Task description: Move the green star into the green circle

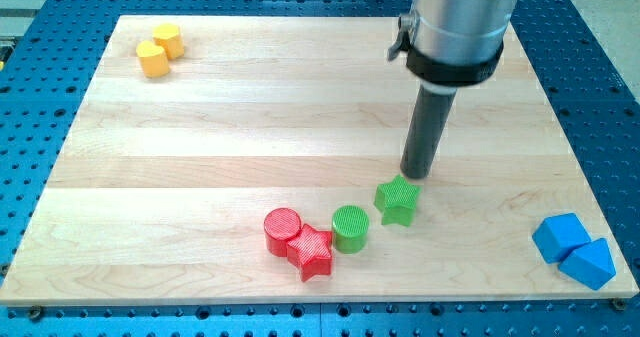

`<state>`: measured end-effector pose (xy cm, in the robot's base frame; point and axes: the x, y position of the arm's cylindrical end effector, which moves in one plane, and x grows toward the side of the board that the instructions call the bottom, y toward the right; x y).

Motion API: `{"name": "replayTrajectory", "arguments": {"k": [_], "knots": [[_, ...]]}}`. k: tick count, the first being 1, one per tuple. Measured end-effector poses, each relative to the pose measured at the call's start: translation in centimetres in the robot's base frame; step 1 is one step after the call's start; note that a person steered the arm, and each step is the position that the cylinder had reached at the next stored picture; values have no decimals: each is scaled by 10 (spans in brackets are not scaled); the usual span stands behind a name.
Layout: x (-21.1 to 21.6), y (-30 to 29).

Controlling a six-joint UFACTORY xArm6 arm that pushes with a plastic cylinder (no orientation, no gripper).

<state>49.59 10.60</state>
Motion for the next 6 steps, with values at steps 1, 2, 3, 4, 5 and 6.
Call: {"name": "replayTrajectory", "arguments": {"k": [1,2,3,4,5,6], "knots": [[36,-4],[46,-4],[46,-4],[45,-12],[45,-39],[45,-43]]}}
